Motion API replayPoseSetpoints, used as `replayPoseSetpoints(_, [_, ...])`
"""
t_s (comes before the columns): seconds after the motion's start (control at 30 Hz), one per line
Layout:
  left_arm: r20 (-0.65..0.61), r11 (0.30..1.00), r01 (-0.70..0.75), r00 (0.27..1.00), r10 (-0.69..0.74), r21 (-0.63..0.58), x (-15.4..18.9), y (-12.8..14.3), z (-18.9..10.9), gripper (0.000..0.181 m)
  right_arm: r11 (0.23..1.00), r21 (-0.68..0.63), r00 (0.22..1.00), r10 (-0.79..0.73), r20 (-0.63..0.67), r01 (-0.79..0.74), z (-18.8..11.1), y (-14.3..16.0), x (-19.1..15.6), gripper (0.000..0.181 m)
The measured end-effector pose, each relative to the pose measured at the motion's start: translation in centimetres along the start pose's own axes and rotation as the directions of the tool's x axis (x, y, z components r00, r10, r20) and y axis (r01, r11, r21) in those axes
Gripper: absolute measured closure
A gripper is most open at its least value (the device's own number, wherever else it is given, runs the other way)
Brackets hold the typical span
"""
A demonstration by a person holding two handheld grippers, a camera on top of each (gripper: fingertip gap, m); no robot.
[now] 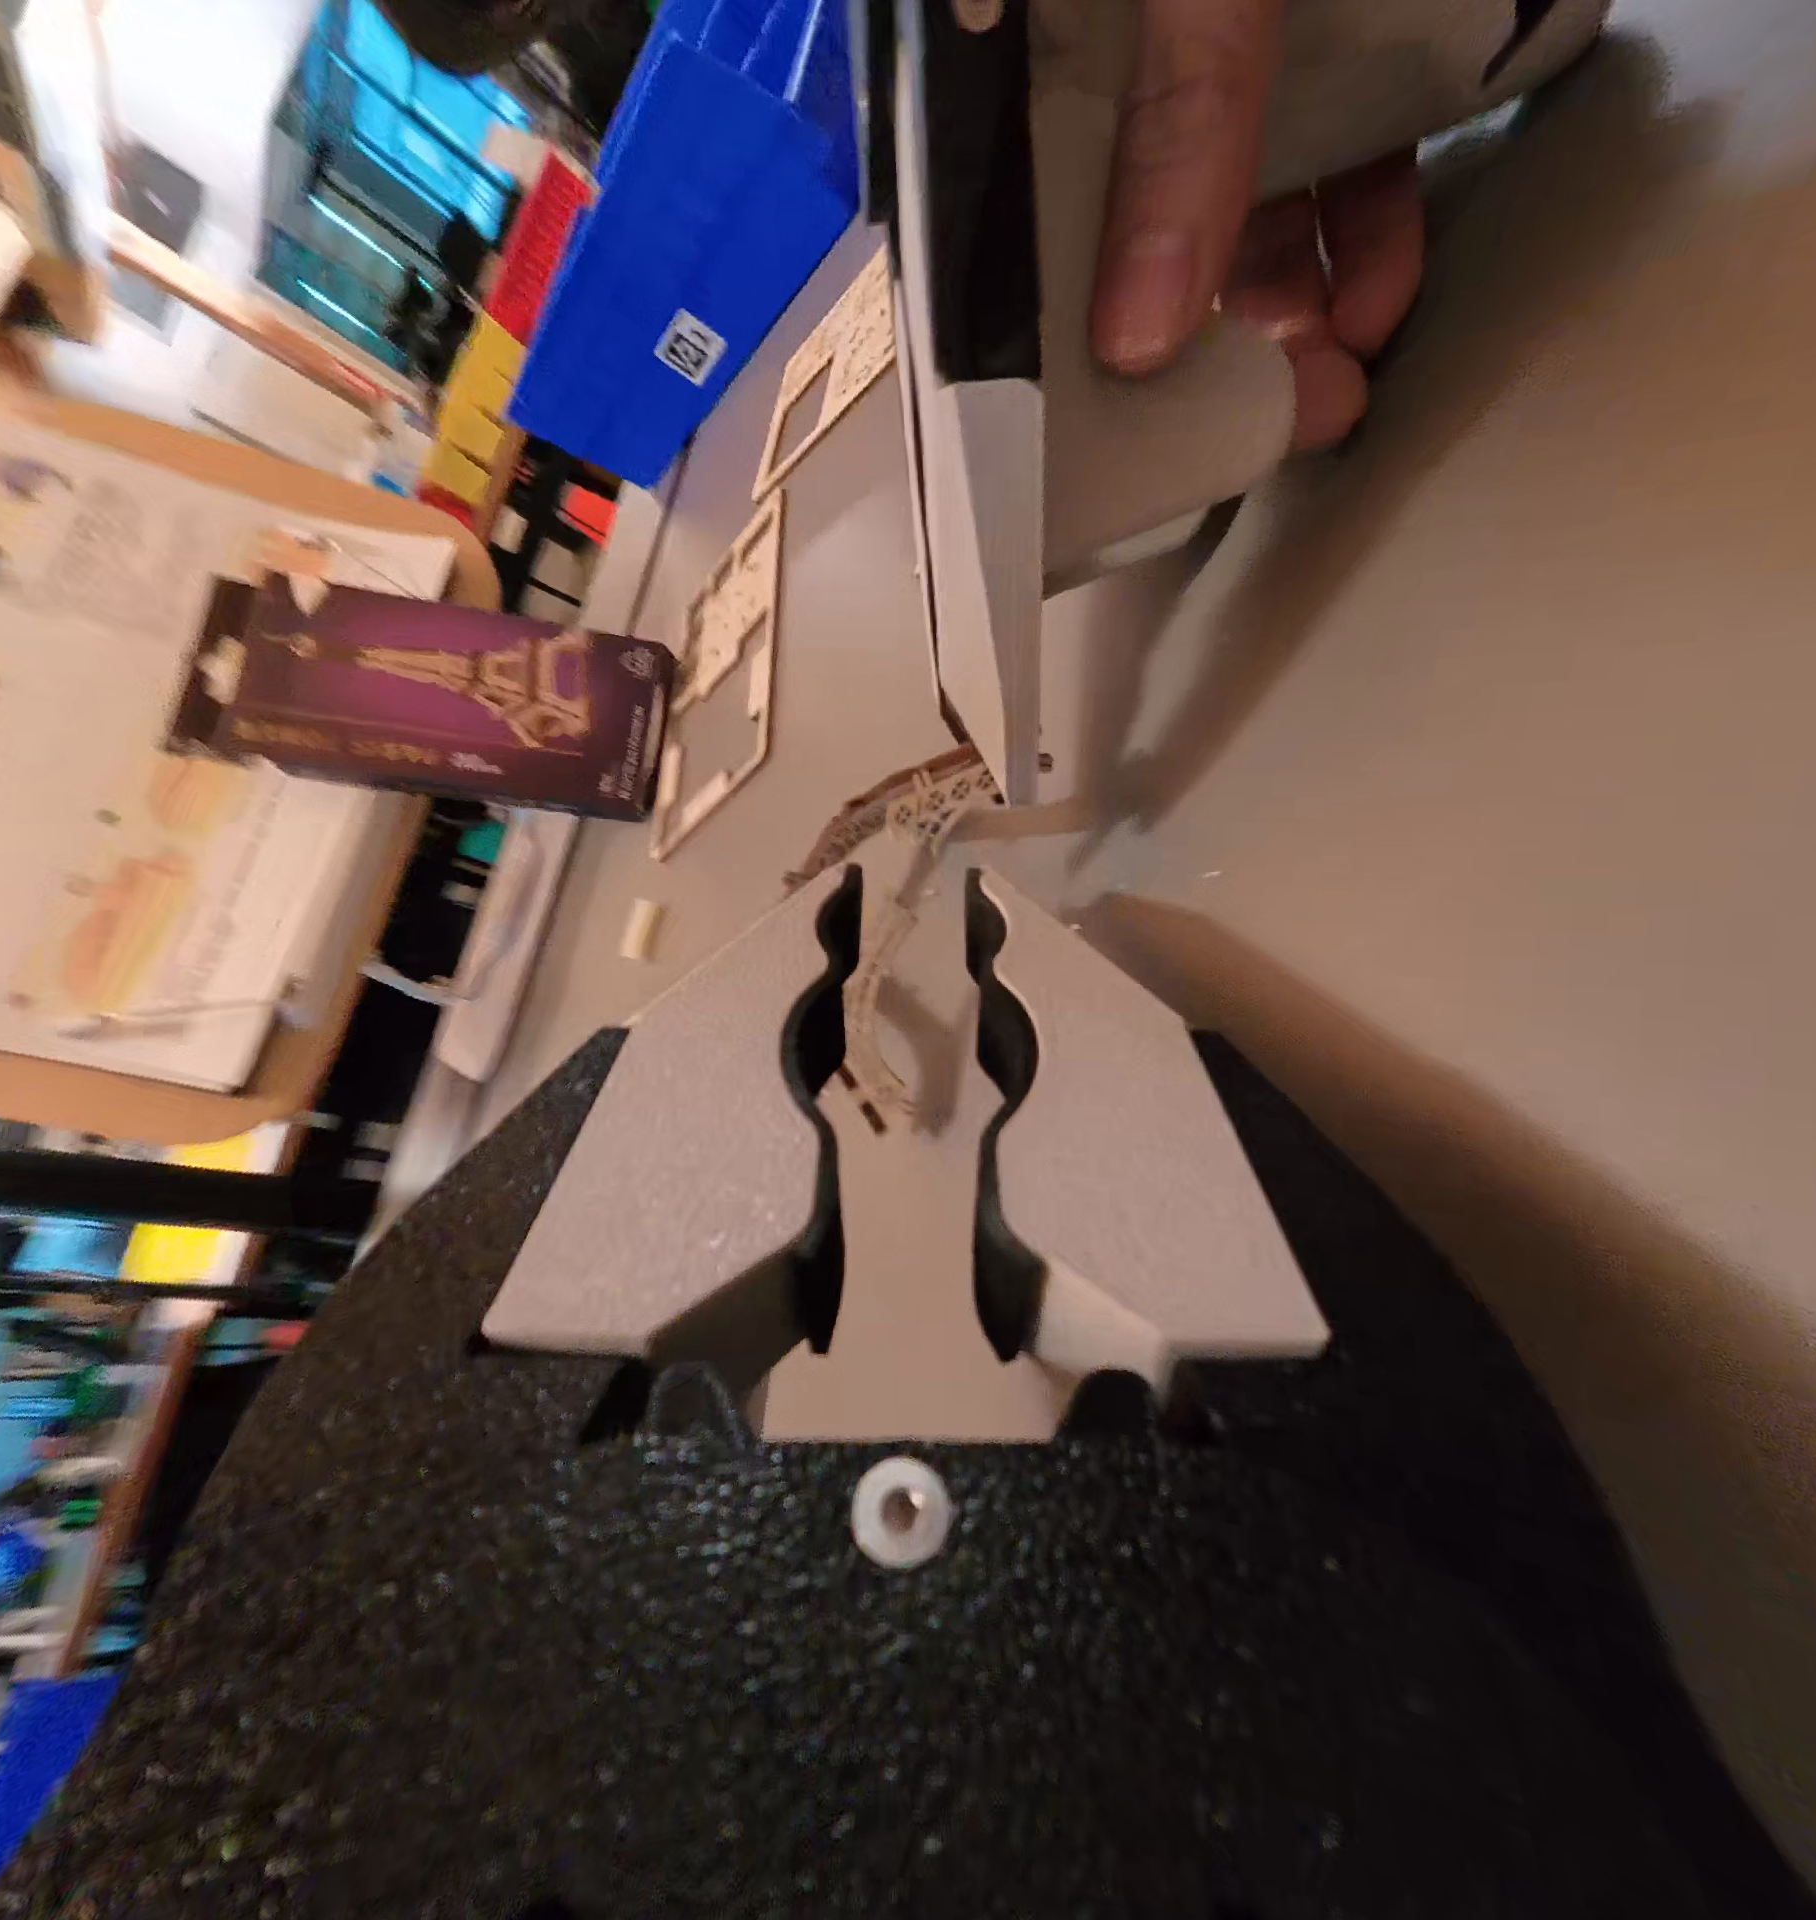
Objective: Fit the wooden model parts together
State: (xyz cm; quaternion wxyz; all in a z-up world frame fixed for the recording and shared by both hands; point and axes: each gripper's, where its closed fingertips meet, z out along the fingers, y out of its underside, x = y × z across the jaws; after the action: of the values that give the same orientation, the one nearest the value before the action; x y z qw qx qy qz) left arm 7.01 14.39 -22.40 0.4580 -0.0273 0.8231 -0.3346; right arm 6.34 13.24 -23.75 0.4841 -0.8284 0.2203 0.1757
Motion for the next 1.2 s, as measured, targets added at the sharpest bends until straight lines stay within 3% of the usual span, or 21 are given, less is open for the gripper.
replayPoseSetpoints(0.07, [-0.097,0.979,0.205,0.974,-0.205,-0.016,0.3,0.0,-0.5,0.166,1.0,0.015,1.0,0.021,0.019,-0.021,-0.2,-0.2,0.0,0.172])
replayPoseSetpoints(0.1, [-0.14,0.933,0.357,0.923,-0.358,-0.032,0.3,-0.3,-0.6,0.164,0.999,0.021,0.999,0.026,0.026,-0.027,-0.2,-0.3,0.0,0.172])
replayPoseSetpoints(0.2, [-0.212,0.699,0.707,0.671,-0.71,-0.105,-0.1,-0.6,-0.9,0.159,0.999,0.036,0.997,0.023,0.072,-0.026,-0.4,-0.5,-0.6,0.172])
replayPoseSetpoints(0.27, [-0.243,0.621,0.771,0.581,-0.777,-0.145,-0.1,-0.1,-0.9,0.154,0.998,0.044,0.996,0.032,0.084,-0.036,-0.5,-0.6,-0.6,0.172])
replayPoseSetpoints(0.33, [-0.241,0.63,0.77,0.596,-0.766,-0.098,-0.8,-0.3,-1.1,0.153,0.998,0.048,0.994,0.036,0.106,-0.041,-0.6,-0.7,-0.8,0.172])
replayPoseSetpoints(0.43, [-0.21,0.813,0.582,0.794,-0.57,-0.007,-1.3,-1.4,-1.7,0.154,0.997,0.032,0.993,0.064,0.101,-0.068,-0.4,-0.5,-0.5,0.172])
replayPoseSetpoints(0.5, [-0.162,0.957,0.29,0.944,-0.287,-0.006,-0.9,-1.5,-1.6,0.148,0.997,0.013,0.991,0.078,0.112,-0.08,-0.2,-0.3,-0.5,0.171])
replayPoseSetpoints(0.57, [-0.076,0.999,-0.047,0.996,0.045,-0.019,-1.0,-1.2,-1.2,0.149,0.996,0.0,0.988,0.09,0.128,-0.09,-0.1,-0.2,-0.6,0.172])
replayPoseSetpoints(0.63, [-0.028,0.956,-0.292,0.956,0.291,-0.04,-0.8,-0.9,-0.6,0.146,0.994,0.005,0.984,0.103,0.144,-0.105,-0.2,-0.2,-0.6,0.172])
replayPoseSetpoints(0.7, [-0.014,0.91,-0.413,0.911,0.412,-0.047,-0.6,-0.6,-0.1,0.139,0.992,0.012,0.98,0.119,0.16,-0.122,-0.3,-0.4,-0.7,0.172])
replayPoseSetpoints(0.83, [-0.036,0.839,-0.542,0.84,0.541,-0.052,-0.4,-0.9,-0.1,0.134,0.991,0.0,0.979,0.129,0.16,-0.131,-0.2,-0.2,-0.6,0.172])
replayPoseSetpoints(1.0, [-0.078,0.792,-0.595,0.803,0.591,-0.133,-0.3,-1.0,-1.5,0.136,0.996,-0.041,0.99,0.087,0.107,-0.083,0.4,0.4,-0.5,0.171])
replayPoseSetpoints(1.2, [-0.007,0.612,-0.781,0.618,0.786,-0.129,-0.7,-0.1,-0.3,0.129,0.996,-0.046,0.99,0.085,0.109,-0.08,0.4,0.5,-0.5,0.171])
